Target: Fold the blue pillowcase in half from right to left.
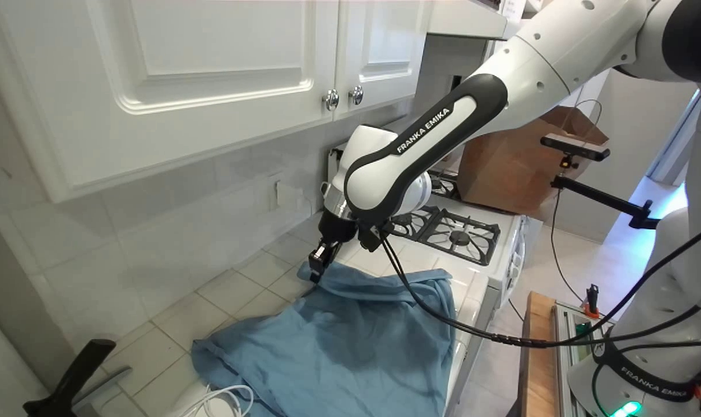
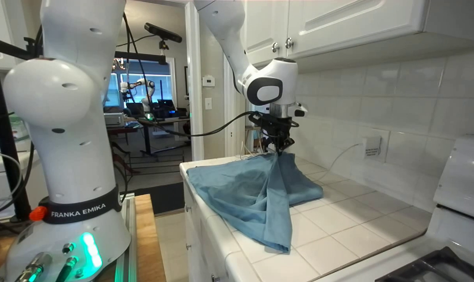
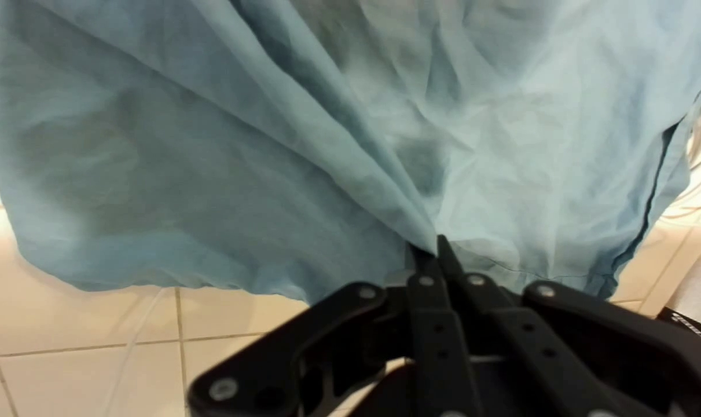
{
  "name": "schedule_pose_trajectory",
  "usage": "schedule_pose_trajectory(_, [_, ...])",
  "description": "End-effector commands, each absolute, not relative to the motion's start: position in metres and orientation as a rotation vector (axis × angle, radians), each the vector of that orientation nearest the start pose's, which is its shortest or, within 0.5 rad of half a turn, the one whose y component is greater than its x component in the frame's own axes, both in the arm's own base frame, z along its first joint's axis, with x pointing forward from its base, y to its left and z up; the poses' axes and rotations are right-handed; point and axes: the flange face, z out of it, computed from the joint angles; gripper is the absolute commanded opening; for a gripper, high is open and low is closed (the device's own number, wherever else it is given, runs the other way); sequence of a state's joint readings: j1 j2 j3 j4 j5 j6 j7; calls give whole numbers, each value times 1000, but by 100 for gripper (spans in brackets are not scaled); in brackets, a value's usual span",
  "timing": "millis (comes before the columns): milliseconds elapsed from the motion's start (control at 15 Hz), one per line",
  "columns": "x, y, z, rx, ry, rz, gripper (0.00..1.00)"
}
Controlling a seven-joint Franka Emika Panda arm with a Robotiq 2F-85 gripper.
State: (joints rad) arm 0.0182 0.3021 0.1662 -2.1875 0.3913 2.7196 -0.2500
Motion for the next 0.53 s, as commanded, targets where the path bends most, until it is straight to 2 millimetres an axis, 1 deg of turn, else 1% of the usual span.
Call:
schedule_pose_trajectory(0, [573,92,271,-2881,-116,-335,1])
schedule_pose_trajectory(67, [573,92,271,-2881,-116,-335,0])
schedule_pose_trajectory(200, [580,102,272,-2903,-74,-319,0])
schedule_pose_trajectory(333, [586,119,276,-2937,-19,-313,0])
schedule_pose_trajectory(467, [591,139,285,-2970,20,-325,0])
